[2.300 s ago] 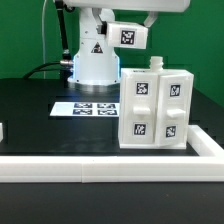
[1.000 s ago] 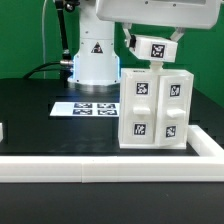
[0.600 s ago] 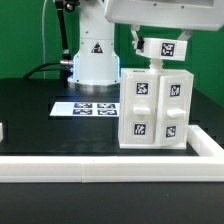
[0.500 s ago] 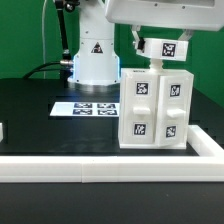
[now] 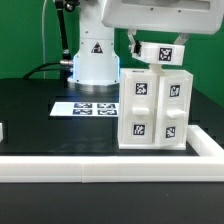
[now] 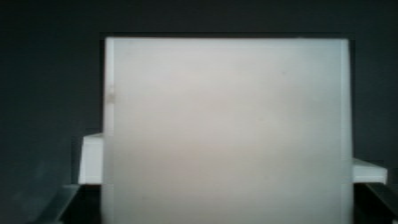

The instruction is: Assemble cabinet

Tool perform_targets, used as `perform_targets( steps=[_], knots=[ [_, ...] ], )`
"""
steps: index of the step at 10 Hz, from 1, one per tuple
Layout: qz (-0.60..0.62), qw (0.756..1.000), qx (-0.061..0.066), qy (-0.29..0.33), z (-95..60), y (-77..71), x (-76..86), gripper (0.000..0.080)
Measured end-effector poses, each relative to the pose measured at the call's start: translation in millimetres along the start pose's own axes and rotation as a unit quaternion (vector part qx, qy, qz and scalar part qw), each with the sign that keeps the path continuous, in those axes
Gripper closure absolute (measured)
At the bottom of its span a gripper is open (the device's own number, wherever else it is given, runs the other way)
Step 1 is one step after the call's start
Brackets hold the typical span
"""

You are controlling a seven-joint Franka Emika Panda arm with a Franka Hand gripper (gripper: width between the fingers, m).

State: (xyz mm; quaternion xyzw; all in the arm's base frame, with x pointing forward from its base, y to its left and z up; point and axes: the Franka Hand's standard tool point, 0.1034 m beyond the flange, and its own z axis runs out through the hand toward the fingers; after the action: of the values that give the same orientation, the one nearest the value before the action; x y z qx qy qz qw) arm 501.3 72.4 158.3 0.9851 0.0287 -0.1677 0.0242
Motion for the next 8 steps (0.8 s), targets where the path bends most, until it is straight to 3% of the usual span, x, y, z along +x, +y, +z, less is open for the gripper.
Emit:
perform_targets(
  steps=[8],
  knots=[
    [0.0, 1.0, -0.002, 0.005, 4.3, -0.1, 3.9, 0.0235]
  ],
)
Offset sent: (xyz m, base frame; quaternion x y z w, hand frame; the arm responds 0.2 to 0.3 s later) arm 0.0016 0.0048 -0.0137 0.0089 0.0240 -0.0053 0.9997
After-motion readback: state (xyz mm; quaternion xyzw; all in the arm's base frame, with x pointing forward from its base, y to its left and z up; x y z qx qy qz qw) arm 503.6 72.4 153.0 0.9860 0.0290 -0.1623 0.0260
